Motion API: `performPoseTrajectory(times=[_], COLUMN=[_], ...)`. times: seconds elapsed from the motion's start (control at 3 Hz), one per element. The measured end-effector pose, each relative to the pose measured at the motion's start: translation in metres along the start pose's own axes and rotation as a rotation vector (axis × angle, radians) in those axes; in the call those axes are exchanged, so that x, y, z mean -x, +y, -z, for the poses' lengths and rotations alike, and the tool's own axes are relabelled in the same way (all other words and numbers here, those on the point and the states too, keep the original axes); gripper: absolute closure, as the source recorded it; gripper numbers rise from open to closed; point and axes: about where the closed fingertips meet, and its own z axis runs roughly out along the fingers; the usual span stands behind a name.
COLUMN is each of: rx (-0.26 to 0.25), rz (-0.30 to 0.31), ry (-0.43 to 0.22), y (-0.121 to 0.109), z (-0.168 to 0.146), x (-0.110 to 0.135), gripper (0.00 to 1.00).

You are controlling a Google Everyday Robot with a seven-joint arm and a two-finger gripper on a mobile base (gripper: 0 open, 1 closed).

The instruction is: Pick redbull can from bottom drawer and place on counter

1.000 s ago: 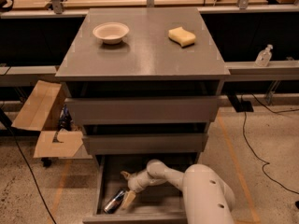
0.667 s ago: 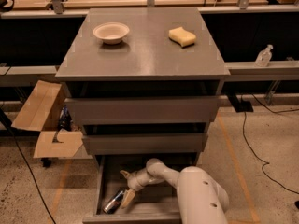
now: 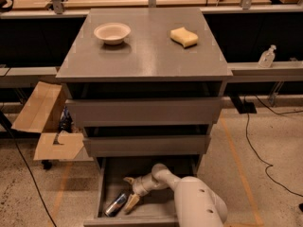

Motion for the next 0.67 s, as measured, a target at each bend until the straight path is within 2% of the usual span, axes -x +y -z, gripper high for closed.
performPoseTrajectory(times=[0.67], rx=[-0.002], rz=[-0.023], ry=[-0.009], y=[0.0076], z=[-0.0027], x=[-0.0175], gripper=[0.59])
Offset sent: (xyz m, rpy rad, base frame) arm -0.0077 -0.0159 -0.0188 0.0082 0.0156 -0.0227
